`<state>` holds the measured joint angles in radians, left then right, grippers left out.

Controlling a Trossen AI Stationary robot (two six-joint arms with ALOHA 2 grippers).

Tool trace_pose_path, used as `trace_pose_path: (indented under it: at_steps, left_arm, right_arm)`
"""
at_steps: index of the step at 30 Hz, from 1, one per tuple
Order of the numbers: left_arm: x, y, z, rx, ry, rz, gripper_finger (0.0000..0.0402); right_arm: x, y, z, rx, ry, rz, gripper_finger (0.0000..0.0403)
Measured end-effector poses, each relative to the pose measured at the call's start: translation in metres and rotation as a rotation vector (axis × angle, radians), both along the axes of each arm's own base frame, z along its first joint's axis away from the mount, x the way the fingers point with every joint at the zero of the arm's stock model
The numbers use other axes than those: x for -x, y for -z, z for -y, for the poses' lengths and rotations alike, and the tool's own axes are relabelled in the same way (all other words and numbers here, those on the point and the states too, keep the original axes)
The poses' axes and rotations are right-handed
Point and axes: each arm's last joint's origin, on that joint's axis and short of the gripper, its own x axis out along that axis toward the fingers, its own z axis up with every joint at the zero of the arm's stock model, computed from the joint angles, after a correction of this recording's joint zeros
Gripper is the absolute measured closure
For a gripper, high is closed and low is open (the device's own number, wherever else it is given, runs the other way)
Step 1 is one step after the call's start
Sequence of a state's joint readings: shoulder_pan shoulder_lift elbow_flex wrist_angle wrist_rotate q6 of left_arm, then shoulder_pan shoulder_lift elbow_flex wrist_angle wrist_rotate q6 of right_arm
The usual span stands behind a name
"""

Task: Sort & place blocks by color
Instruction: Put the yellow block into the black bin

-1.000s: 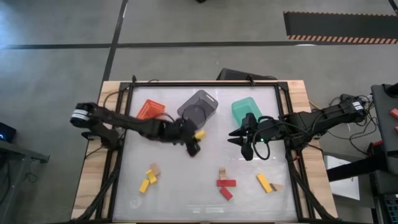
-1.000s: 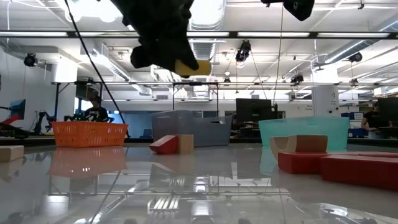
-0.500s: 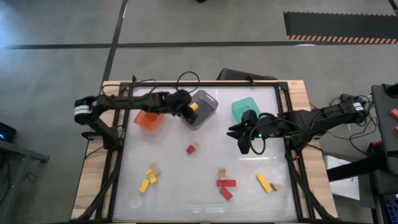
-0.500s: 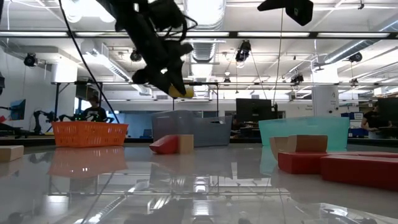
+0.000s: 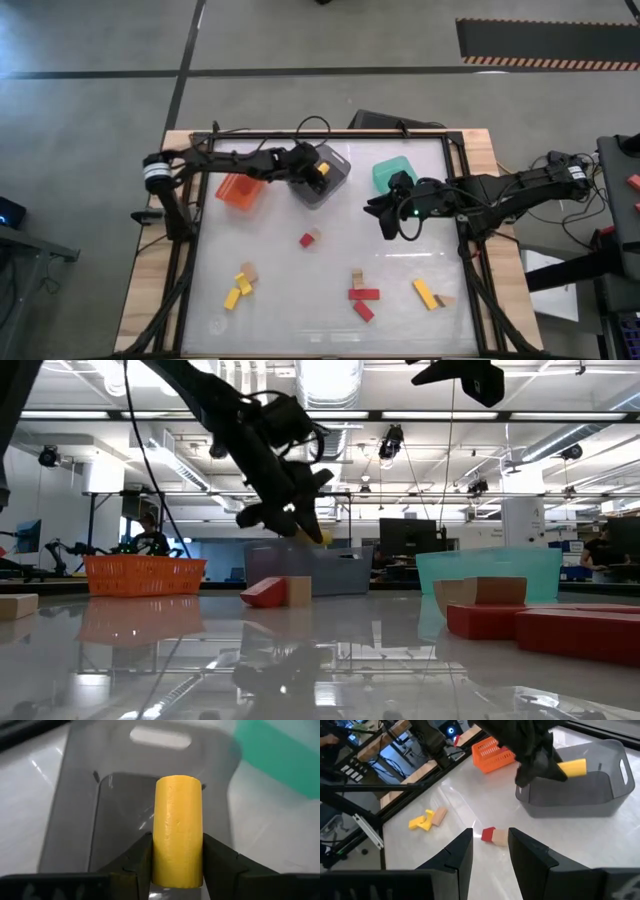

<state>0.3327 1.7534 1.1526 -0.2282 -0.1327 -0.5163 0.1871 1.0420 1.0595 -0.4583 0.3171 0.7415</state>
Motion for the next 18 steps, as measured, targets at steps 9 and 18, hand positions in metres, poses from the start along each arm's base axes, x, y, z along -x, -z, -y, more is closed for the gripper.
trace_pose_path:
  at_steps: [9,18]
  left_arm:
    - [-0.006,0.028,-0.003,0.025,-0.002,-0.074,0.0268]
    - [-0.007,0.030,-0.003,0.025,-0.005,-0.077,0.0265]
  right_arm:
    - [0.000,0.000,0.000,-0.017,0.011,0.002,0.0289]
    - [0.000,0.000,0.000,-0.017,0.010,0.002,0.0289]
